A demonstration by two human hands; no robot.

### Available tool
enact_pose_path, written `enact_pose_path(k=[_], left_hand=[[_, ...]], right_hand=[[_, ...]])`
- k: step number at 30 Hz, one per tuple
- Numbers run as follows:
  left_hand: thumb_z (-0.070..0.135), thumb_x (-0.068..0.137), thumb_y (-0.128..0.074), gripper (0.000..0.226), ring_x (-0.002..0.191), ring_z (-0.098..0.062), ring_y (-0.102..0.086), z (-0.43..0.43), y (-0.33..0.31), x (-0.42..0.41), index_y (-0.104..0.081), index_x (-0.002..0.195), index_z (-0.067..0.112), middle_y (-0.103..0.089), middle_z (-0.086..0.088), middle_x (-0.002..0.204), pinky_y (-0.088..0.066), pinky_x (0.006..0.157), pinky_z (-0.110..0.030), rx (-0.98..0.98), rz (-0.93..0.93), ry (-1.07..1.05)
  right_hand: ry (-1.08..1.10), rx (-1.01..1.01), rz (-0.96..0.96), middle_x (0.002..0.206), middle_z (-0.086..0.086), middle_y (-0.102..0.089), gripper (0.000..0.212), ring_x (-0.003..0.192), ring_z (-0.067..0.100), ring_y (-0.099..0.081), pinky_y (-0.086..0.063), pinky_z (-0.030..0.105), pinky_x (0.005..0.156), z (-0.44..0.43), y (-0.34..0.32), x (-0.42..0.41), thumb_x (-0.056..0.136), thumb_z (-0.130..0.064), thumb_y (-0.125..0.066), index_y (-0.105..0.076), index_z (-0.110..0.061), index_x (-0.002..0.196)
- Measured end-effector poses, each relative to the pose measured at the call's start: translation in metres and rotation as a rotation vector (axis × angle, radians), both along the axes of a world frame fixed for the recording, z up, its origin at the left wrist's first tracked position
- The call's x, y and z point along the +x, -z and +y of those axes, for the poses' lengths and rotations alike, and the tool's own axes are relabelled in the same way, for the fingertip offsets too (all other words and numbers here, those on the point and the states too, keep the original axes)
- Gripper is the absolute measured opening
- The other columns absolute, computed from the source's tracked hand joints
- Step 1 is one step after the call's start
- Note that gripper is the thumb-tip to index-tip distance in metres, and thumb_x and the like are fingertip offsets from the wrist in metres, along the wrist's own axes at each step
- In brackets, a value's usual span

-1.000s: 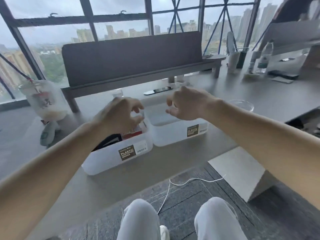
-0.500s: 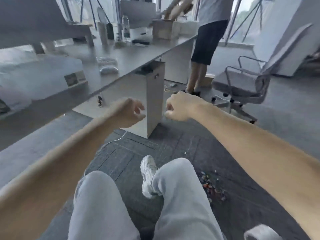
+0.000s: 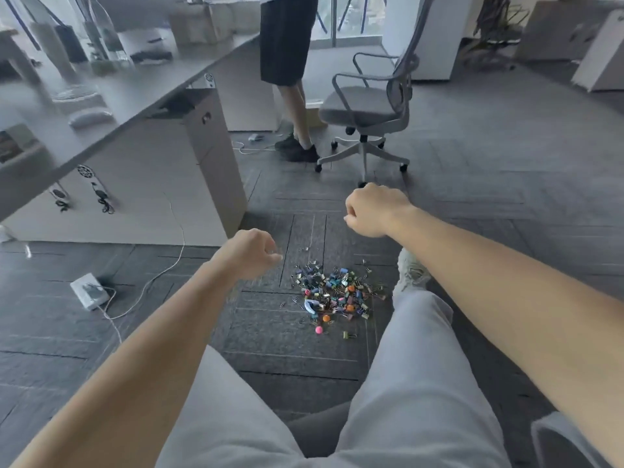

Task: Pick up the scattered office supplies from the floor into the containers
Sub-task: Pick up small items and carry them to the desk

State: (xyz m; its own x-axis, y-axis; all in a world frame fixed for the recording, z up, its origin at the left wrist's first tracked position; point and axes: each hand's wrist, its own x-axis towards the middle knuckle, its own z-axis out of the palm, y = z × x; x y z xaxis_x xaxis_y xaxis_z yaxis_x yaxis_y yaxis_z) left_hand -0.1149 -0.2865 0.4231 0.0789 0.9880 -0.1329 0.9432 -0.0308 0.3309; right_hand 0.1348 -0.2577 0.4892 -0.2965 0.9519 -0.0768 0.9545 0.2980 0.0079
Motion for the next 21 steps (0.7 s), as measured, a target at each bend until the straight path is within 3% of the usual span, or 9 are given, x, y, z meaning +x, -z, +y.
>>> enact_pose_path(k=[9, 12, 17, 21], left_hand=[[0.036, 0.092, -0.062, 0.037, 0.093, -0.021, -0.065, -0.004, 0.035, 0.031, -0.063, 0.124, 0.017, -0.067, -0.004, 0.115, -0.055, 0.089, -0.038, -0.078, 0.004, -0.016], [0.037, 0.092, -0.057, 0.028, 0.085, -0.022, -0.066, 0.003, 0.066, 0.032, -0.066, 0.113, 0.021, -0.07, -0.003, 0.102, -0.058, 0.081, -0.04, -0.034, -0.041, -0.074], [0.034, 0.091, -0.059, 0.023, 0.066, -0.016, -0.066, 0.036, 0.127, 0.037, -0.073, 0.086, 0.017, -0.071, 0.003, 0.075, -0.059, 0.069, -0.038, -0.095, -0.217, -0.148], [0.032, 0.091, -0.058, 0.025, 0.064, -0.019, -0.065, 0.07, 0.165, 0.045, -0.072, 0.08, 0.016, -0.067, 0.006, 0.068, -0.055, 0.067, -0.036, -0.247, -0.234, -0.172]], right_hand=[[0.093, -0.154, 0.174, 0.101, 0.007, -0.066, 0.015, 0.082, 0.027, -0.059, -0.045, 0.035, 0.07, -0.004, 0.069, 0.045, 0.098, -0.024, -0.053, -0.068, -0.019, 0.097], [0.119, -0.218, 0.178, 0.098, 0.006, -0.065, 0.014, 0.083, 0.027, -0.06, -0.045, 0.034, 0.07, 0.01, 0.093, 0.045, 0.097, -0.029, -0.055, -0.065, -0.021, 0.093], [0.168, -0.283, 0.17, 0.095, 0.001, -0.062, 0.016, 0.085, 0.025, -0.056, -0.04, 0.032, 0.071, 0.049, 0.142, 0.042, 0.098, -0.033, -0.053, -0.065, -0.025, 0.103], [0.287, -0.41, 0.456, 0.103, 0.001, -0.069, 0.017, 0.095, 0.024, -0.062, -0.046, 0.032, 0.08, 0.087, 0.187, 0.04, 0.096, -0.03, -0.057, -0.069, -0.021, 0.104]])
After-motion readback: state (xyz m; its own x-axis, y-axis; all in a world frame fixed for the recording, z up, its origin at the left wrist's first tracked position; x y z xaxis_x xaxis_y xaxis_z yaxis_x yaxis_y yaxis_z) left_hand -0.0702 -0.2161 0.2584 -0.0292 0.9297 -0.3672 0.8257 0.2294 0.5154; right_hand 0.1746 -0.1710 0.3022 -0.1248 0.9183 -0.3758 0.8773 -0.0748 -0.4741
